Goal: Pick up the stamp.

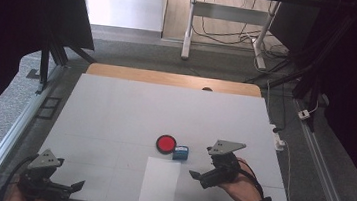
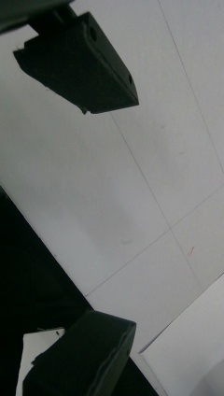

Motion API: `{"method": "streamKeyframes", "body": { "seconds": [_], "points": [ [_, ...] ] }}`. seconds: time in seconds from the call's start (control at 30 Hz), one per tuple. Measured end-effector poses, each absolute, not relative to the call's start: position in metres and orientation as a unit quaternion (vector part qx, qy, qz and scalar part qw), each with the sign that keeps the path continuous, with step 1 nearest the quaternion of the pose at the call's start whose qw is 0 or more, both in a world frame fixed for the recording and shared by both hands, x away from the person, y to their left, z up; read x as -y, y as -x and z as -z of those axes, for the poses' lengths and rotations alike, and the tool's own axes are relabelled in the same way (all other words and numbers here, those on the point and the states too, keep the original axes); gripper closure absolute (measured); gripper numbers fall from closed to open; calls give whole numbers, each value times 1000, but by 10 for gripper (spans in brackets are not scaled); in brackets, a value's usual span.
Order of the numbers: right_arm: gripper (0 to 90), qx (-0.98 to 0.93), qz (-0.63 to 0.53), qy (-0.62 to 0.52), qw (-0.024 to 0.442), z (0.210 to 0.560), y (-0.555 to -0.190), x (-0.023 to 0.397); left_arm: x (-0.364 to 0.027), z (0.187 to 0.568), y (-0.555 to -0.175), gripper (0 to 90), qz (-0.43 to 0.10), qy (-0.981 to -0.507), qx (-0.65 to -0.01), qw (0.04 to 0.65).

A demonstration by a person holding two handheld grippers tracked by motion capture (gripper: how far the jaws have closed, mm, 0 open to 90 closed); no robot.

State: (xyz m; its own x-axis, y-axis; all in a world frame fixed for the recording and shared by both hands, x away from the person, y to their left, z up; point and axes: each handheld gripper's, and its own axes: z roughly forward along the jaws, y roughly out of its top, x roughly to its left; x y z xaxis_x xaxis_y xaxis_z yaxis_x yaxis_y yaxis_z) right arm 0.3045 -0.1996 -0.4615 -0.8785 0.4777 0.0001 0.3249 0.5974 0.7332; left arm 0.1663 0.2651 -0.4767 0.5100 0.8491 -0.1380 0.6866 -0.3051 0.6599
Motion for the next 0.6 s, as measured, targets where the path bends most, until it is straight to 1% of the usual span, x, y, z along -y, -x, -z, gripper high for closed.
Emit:
{"method": "streamKeyframes", "body": {
  "seconds": [0.17,0.23,0.6],
  "points": [
    [0,-896,-377,-215,95,462,-313,195,-265,477,-166,0,-119,-799,-481,341],
    [0,-899,-373,-213,84,464,-320,191,-265,477,-167,0,-118,-799,-481,340],
    [0,-912,-351,-191,90,471,-339,175,-265,477,-167,0,-117,-800,-481,340]
  ]
}}
